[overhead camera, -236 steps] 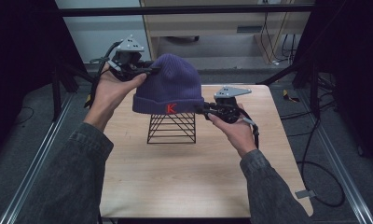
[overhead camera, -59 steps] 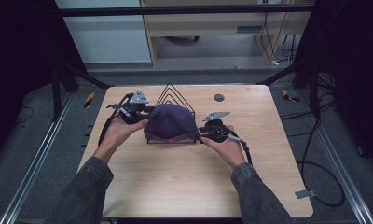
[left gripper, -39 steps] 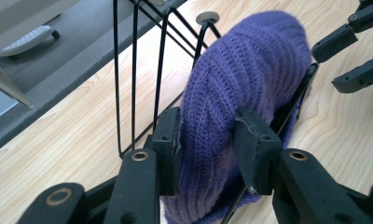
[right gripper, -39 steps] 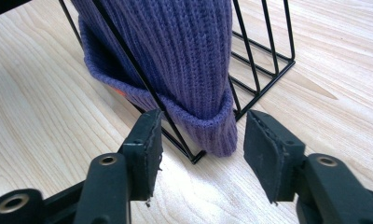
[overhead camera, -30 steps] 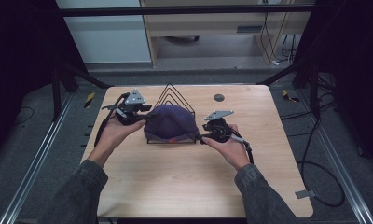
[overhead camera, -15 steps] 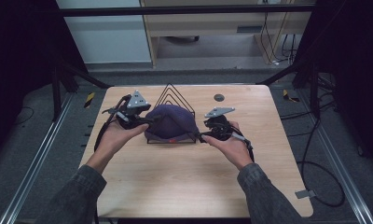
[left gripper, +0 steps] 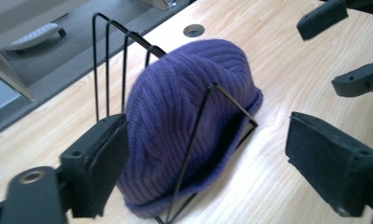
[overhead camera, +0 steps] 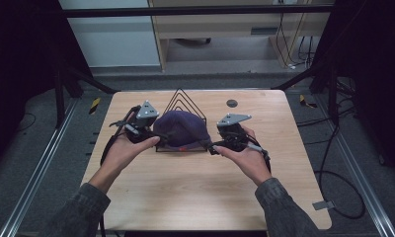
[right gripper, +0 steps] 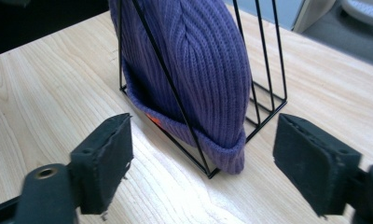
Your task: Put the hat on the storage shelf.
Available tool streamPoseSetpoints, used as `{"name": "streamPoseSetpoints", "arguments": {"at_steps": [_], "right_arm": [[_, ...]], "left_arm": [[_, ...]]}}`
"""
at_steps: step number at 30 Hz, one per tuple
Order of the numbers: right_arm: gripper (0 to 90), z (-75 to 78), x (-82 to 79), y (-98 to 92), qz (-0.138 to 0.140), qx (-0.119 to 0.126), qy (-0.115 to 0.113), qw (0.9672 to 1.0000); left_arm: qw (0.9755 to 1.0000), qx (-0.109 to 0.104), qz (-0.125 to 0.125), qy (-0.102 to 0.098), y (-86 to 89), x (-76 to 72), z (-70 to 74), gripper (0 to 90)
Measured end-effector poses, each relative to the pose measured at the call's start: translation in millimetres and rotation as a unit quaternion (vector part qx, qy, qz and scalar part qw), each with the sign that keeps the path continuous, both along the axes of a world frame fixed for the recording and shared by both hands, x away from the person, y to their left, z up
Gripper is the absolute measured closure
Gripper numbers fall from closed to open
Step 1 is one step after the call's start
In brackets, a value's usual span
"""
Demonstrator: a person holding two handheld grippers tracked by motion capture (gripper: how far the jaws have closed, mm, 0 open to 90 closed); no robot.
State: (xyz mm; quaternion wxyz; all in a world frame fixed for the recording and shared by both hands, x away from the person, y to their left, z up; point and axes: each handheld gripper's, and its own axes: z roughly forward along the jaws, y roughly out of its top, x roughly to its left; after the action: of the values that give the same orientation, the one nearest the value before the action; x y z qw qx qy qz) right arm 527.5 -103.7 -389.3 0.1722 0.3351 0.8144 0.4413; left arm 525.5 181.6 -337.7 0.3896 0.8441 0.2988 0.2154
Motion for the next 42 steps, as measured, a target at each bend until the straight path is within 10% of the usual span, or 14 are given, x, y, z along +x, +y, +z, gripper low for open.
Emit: {"name": "streamPoseSetpoints", "arguments": {"at_steps": [15,29,42], "right_arm": [[10.2,2.0,-27.4,-32.9,-0.01,-0.013,-0.017,0.9997],[17.9,-42.4,-48.4,-89.4,-0.05,-0.014,0.02,0.9984],[14.7,-92.9,-53.2,-100.8,-0.079,-0.029,0.076,0.9936]], "left_arm": [[0.9995,-0.002,0.003,0.03,29.8,-34.8,-27.6,6.3],[0.9987,0.019,0.024,0.04,53.4,-52.2,-73.9,5.5],[0.988,0.058,0.065,0.128,76.2,-52.5,-139.1,7.2]]}}
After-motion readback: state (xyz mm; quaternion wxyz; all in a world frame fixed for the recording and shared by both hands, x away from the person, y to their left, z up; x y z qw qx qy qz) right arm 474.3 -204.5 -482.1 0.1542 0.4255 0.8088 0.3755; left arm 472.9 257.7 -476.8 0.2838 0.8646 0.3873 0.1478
